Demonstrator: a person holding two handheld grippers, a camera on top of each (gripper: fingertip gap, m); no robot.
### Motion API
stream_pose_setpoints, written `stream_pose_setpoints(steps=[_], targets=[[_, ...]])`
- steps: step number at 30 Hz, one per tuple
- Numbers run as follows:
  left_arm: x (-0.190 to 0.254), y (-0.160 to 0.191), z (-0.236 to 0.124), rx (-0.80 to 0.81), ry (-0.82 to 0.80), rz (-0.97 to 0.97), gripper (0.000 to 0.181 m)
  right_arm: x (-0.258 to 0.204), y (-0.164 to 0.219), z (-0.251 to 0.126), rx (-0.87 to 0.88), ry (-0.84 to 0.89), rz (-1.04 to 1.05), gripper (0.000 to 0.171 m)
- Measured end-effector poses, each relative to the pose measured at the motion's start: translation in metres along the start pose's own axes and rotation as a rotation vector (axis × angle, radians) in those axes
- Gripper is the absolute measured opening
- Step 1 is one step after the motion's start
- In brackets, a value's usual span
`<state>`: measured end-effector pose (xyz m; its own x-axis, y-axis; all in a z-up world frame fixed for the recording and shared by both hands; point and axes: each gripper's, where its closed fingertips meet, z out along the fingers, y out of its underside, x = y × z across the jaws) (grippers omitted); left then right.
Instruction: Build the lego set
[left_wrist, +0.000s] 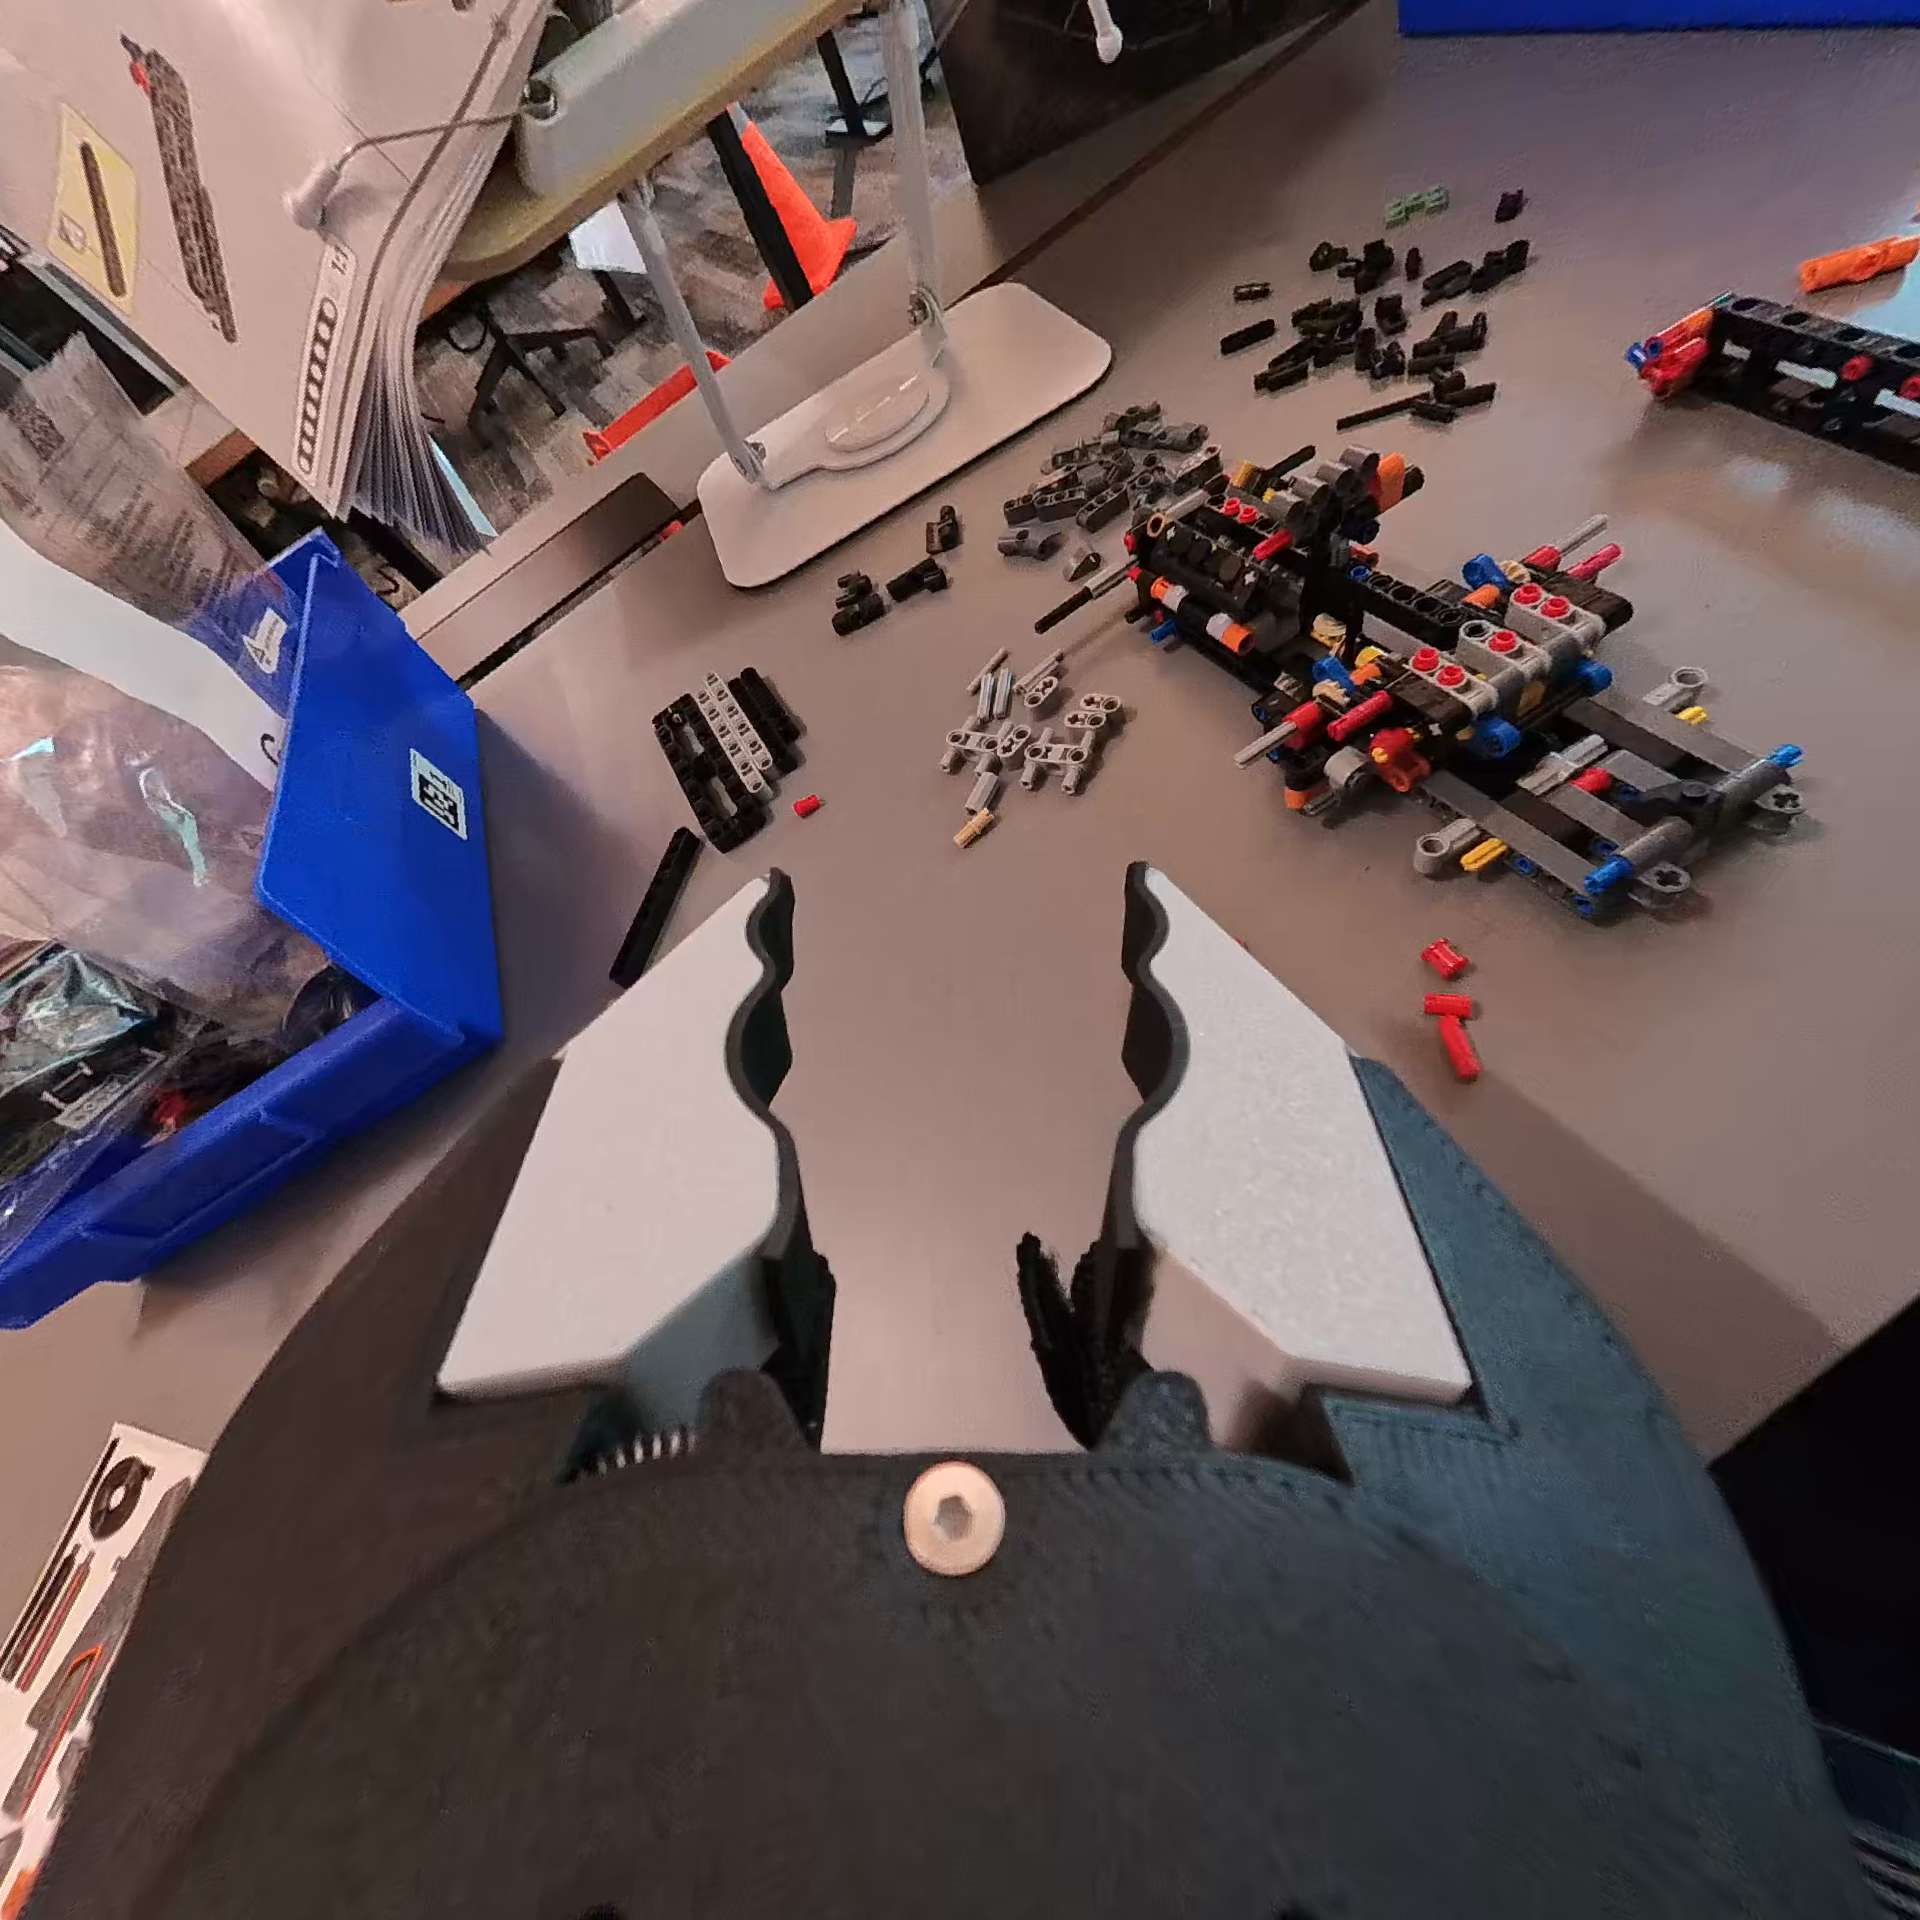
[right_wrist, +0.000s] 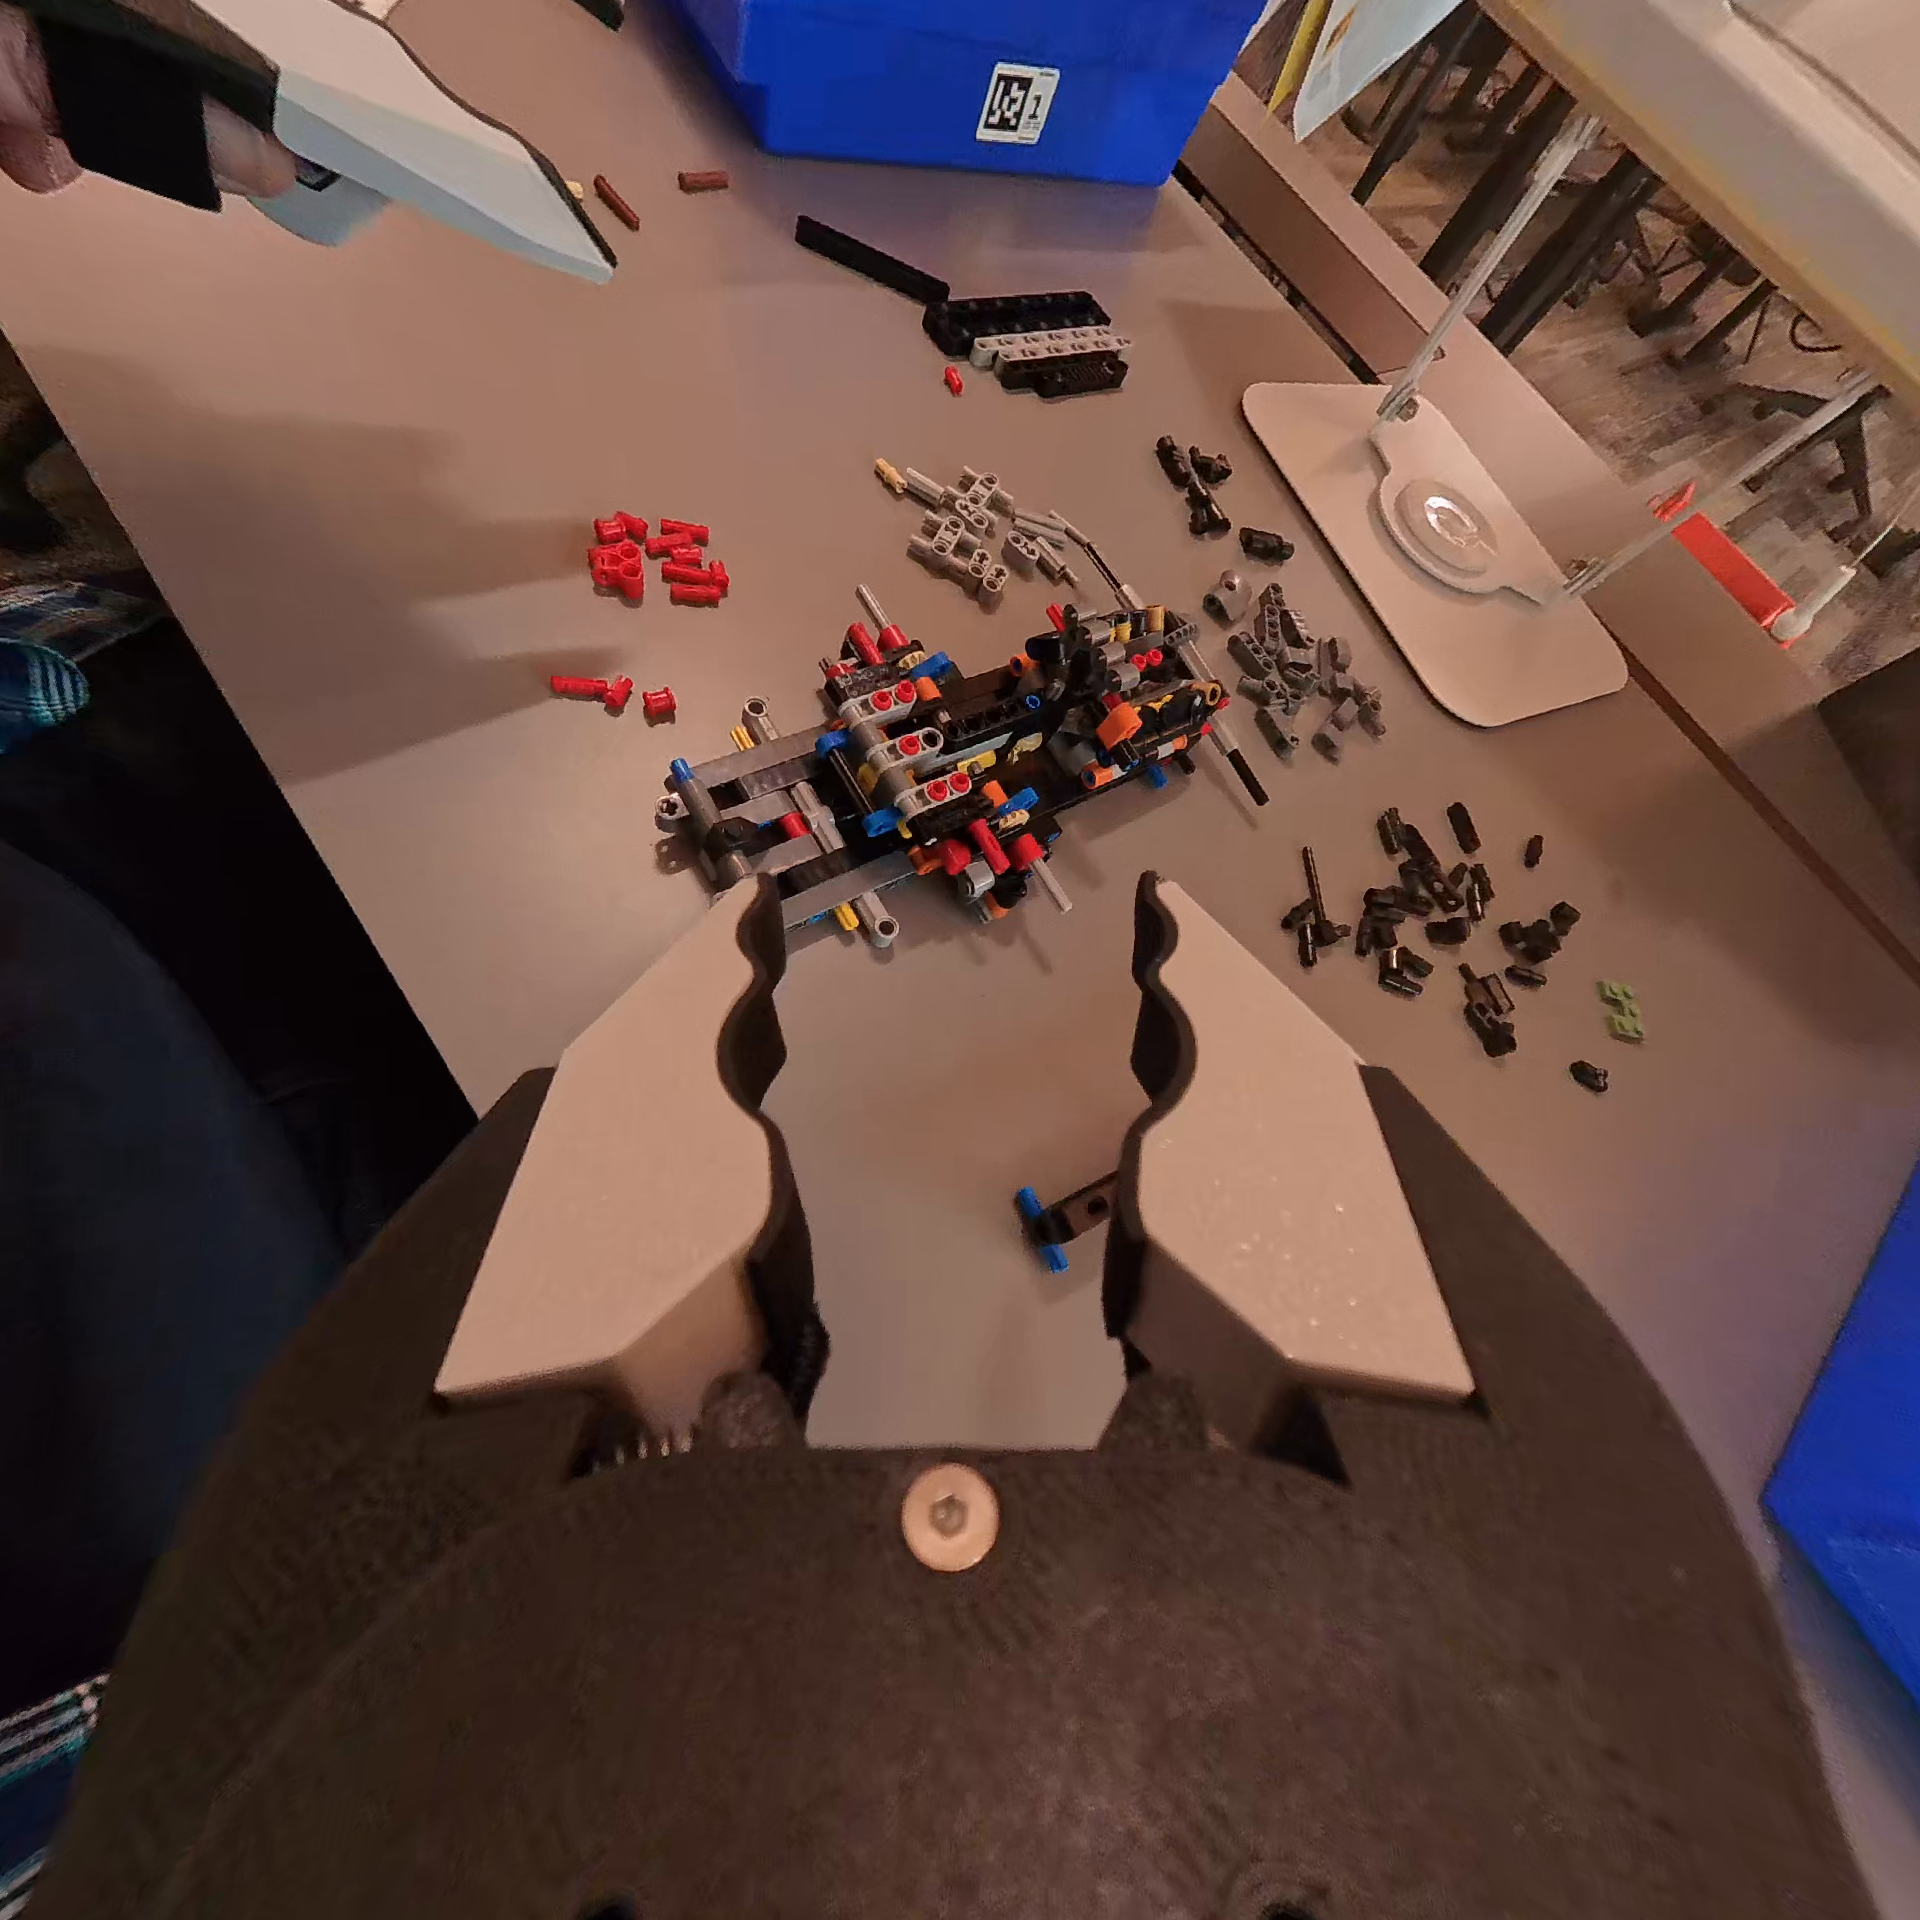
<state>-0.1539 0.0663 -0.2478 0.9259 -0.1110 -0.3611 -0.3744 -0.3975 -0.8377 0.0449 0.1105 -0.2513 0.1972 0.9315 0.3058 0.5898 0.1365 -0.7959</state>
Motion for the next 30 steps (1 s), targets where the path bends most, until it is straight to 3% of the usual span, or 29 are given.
stream_pose_setpoints(steps=[16, 24, 30], targets=[[-0.005, 0.002, 0.013, 0.042, 0.081, -0.098, 0.064, 0.034, 0.006, 0.001, 0.000, 0.069, 0.037, 0.063], [-0.013, -0.032, 0.038, 0.105, 0.133, -0.071, 0.067, 0.118, 0.025, -0.031, -0.008, 0.248, 0.103, 0.060], [-0.016, -0.043, 0.055, 0.110, 0.132, -0.055, 0.064, 0.180, 0.038, -0.061, -0.012, 0.364, 0.124, 0.049]])
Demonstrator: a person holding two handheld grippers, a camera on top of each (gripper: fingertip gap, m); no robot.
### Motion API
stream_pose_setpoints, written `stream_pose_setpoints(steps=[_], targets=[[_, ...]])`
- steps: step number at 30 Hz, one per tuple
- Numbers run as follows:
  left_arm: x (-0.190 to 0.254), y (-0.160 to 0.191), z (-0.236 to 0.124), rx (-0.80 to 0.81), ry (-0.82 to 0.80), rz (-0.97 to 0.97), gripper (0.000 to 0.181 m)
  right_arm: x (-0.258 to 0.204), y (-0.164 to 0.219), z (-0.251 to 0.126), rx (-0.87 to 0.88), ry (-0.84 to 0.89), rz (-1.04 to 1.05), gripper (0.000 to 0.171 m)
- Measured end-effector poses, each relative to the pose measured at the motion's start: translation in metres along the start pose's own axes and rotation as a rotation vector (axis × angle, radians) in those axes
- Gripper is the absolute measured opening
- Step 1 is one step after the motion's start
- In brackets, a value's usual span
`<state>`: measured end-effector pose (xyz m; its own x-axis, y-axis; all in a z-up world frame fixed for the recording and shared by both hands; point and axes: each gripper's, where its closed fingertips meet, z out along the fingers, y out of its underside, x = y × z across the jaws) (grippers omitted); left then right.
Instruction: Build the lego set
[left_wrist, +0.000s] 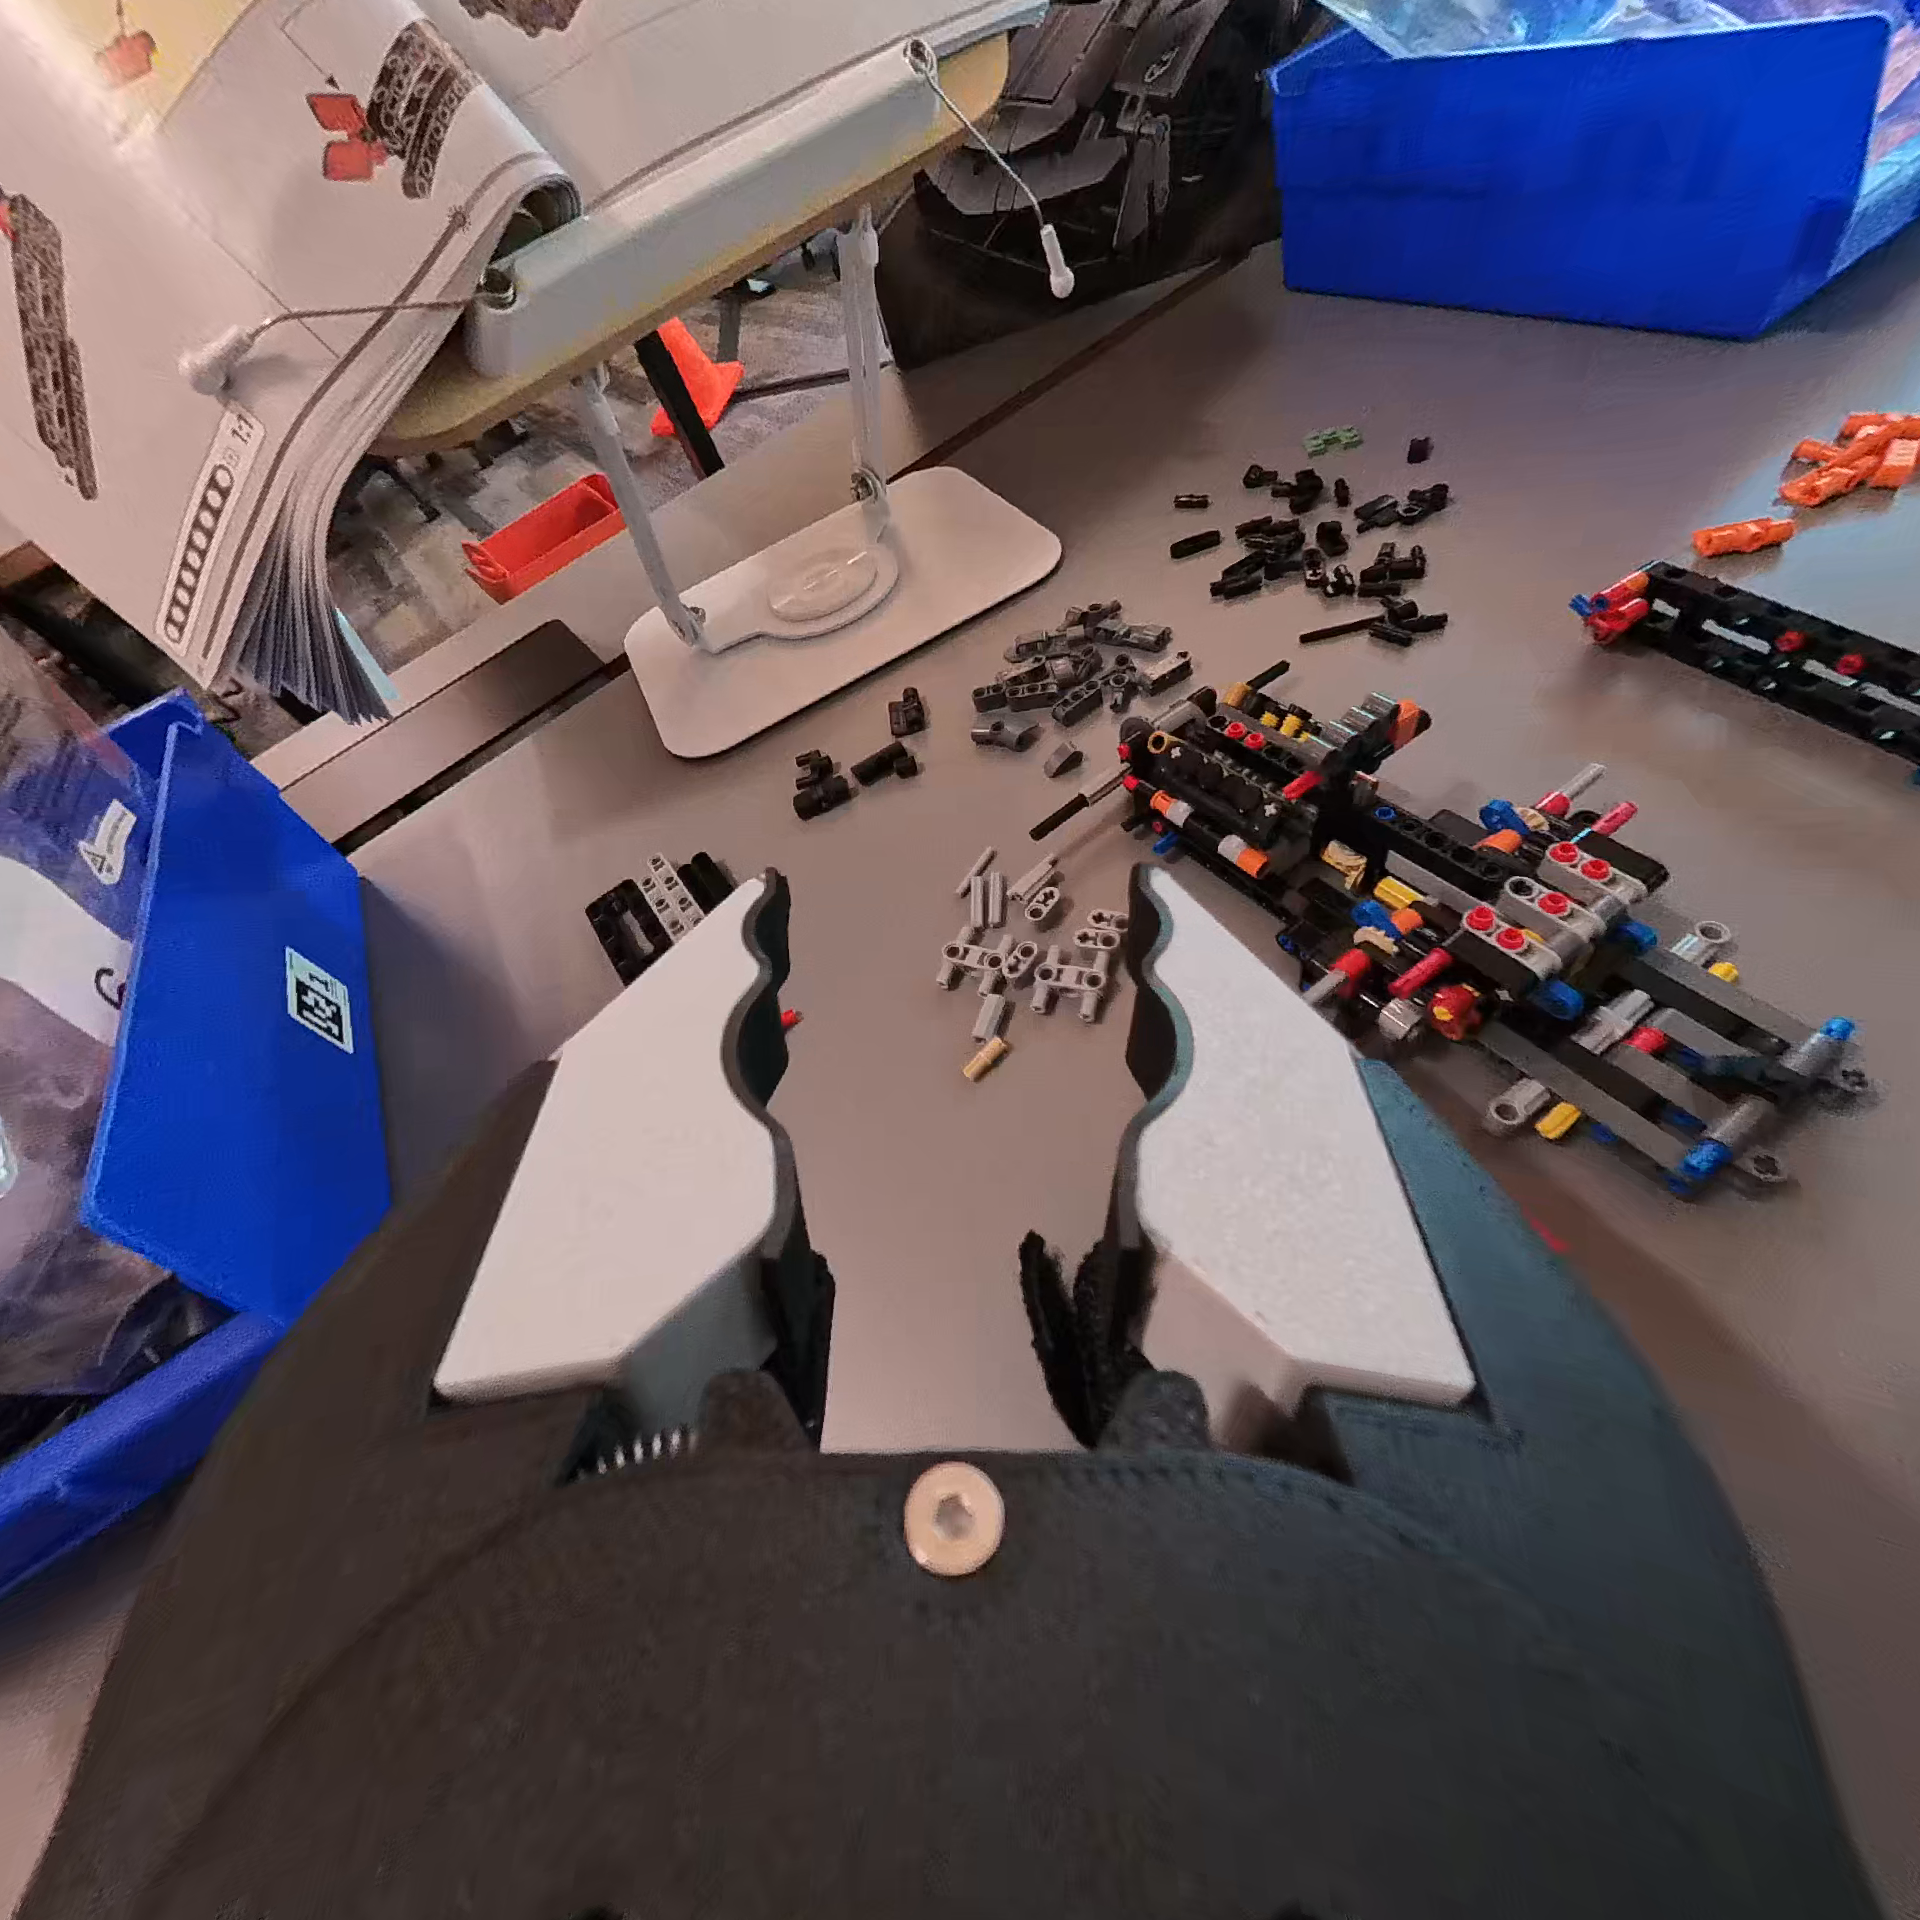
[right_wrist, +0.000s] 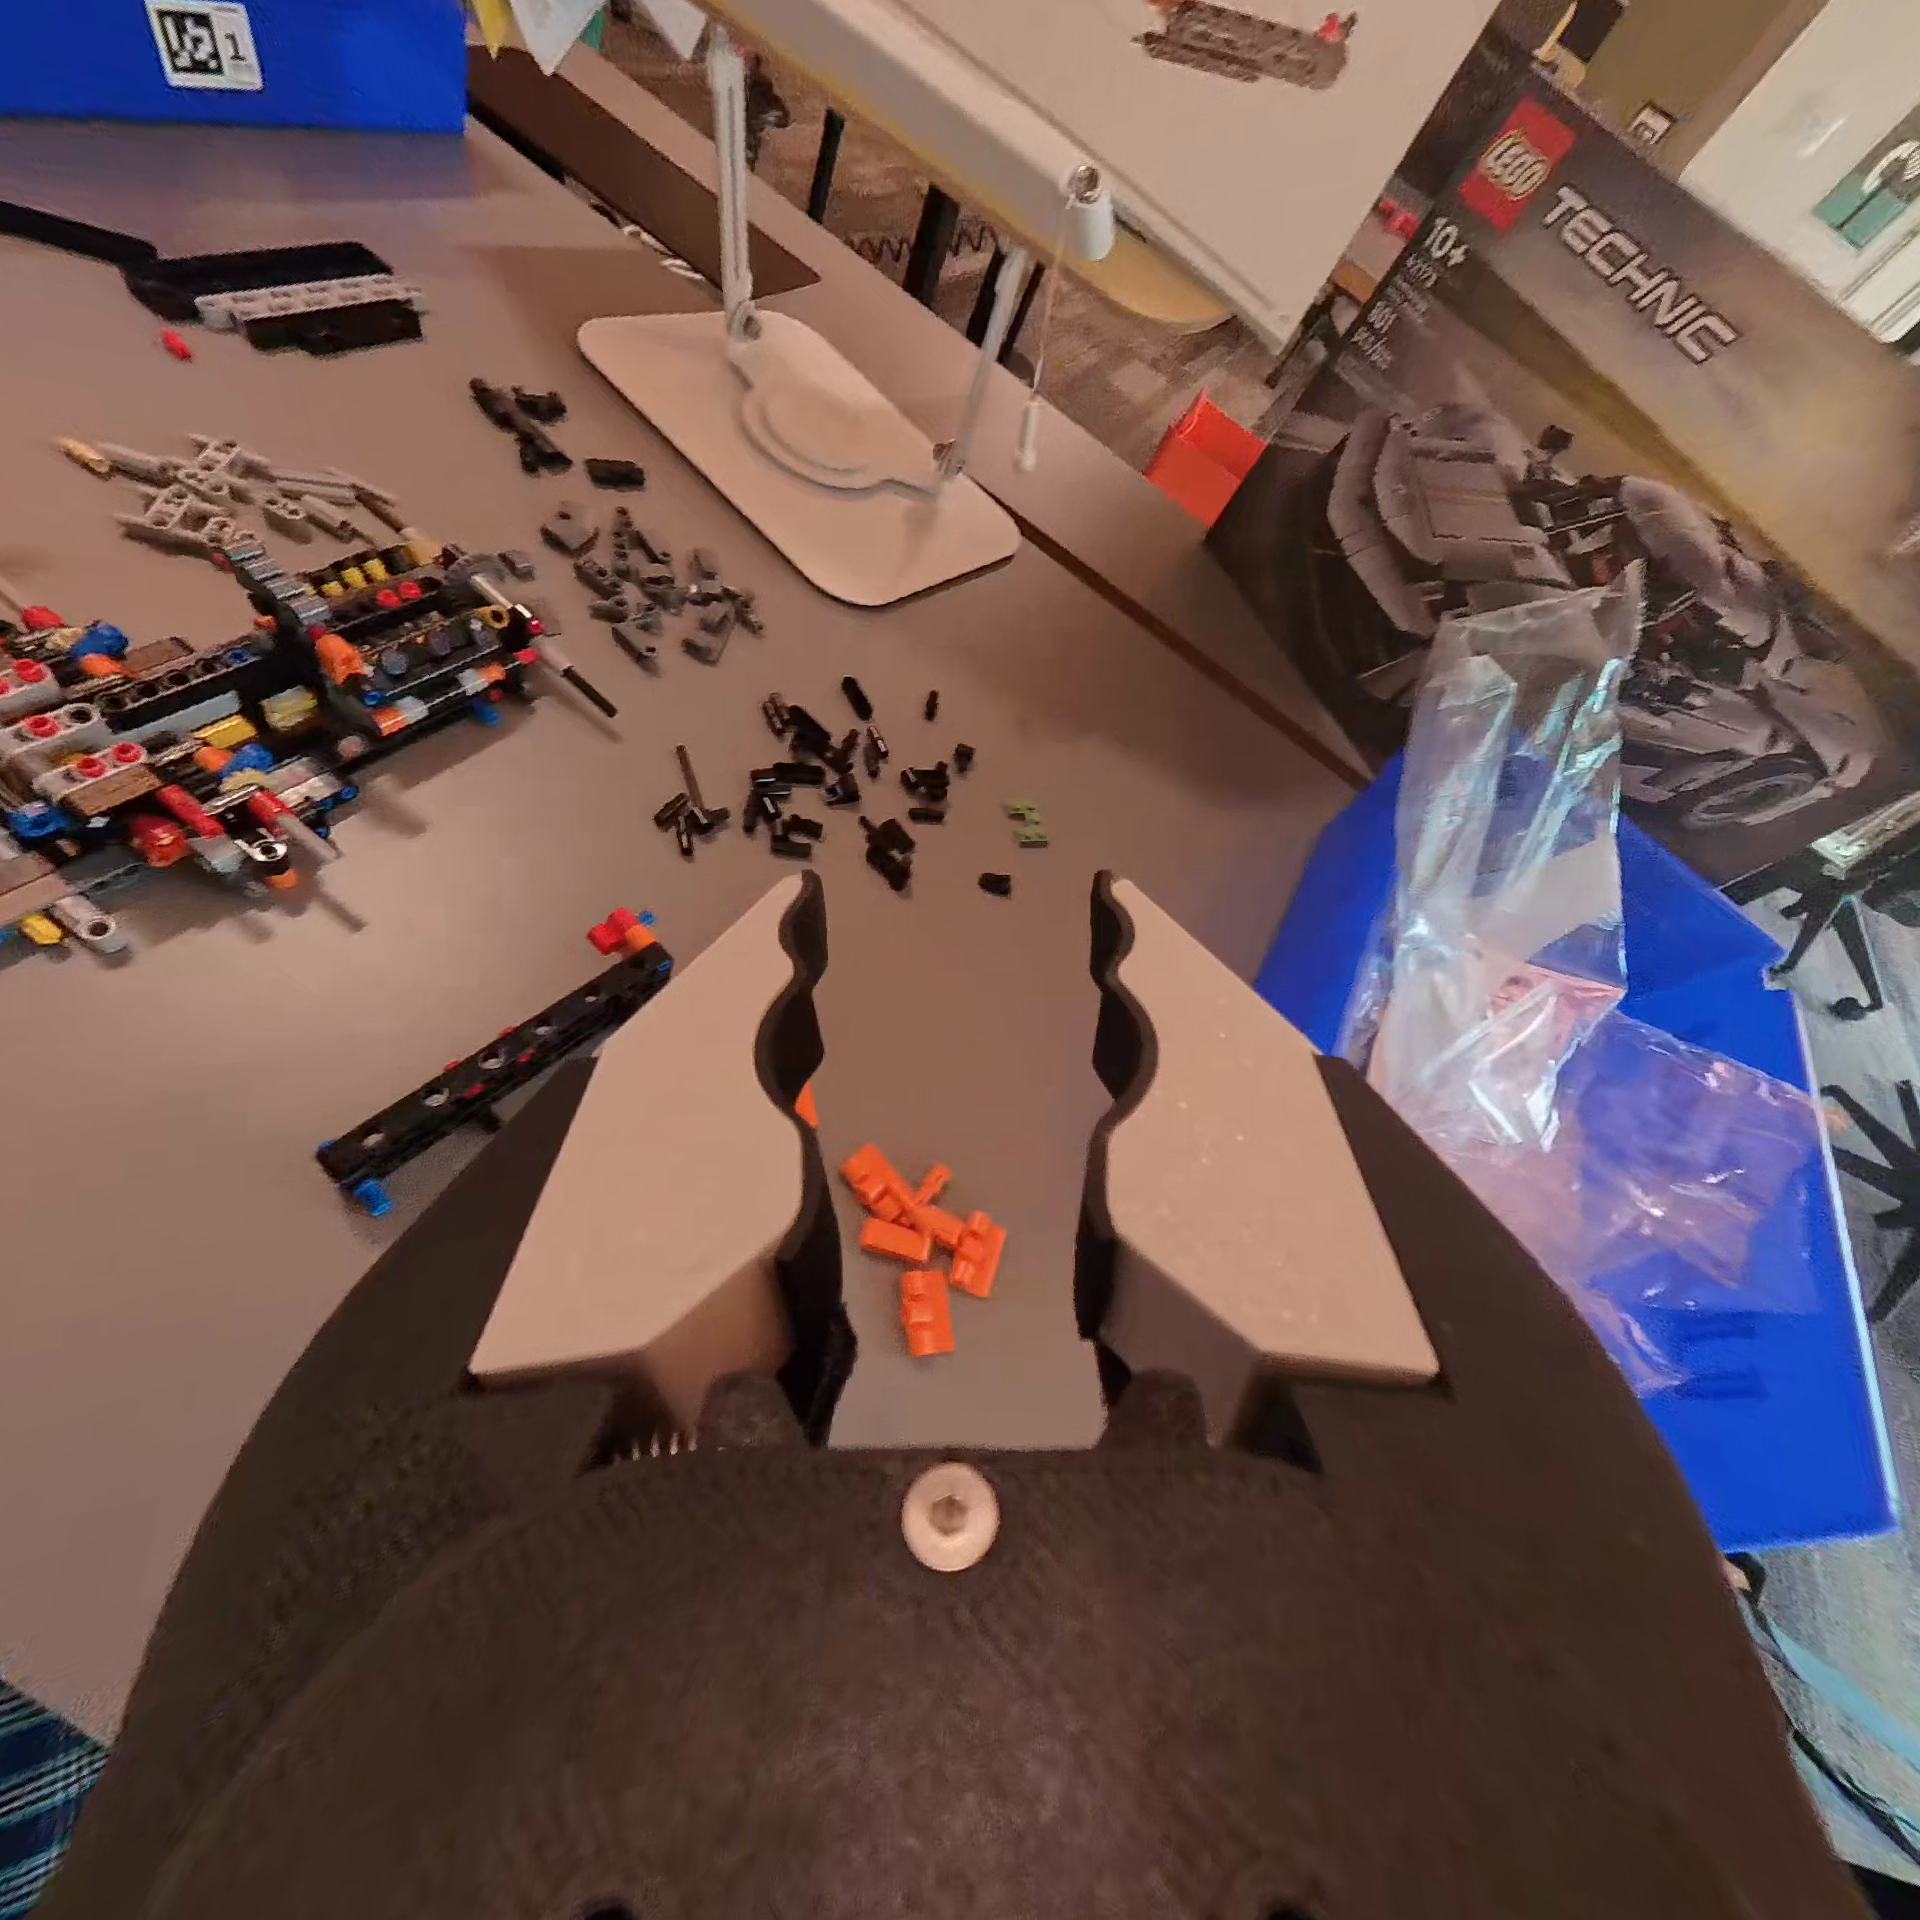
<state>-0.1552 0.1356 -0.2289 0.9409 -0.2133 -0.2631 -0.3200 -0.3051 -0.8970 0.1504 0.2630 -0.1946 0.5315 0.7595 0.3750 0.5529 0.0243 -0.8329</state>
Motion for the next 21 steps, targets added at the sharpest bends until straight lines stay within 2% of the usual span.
stream_pose_setpoints(steps=[4, 9, 12, 14, 21], targets=[[-0.005, 0.002, 0.005, -0.001, -0.012, -0.027, 0.058, 0.006, -0.005, 0.003, 0.018, 0.005, -0.007, 0.047], [-0.020, 0.016, 0.005, -0.024, -0.075, -0.025, 0.057, -0.008, 0.001, 0.020, 0.001, -0.033, 0.011, 0.049], [-0.022, 0.031, 0.006, -0.049, -0.064, -0.047, 0.056, -0.019, 0.008, 0.028, -0.028, -0.086, 0.018, 0.040], [-0.019, 0.039, 0.008, -0.061, -0.034, -0.043, 0.041, -0.031, 0.013, 0.033, -0.055, -0.144, -0.003, 0.022], [-0.018, 0.051, 0.010, -0.072, -0.009, 0.036, 0.016, -0.039, 0.019, 0.045, -0.118, -0.242, 0.037, 0.011]])
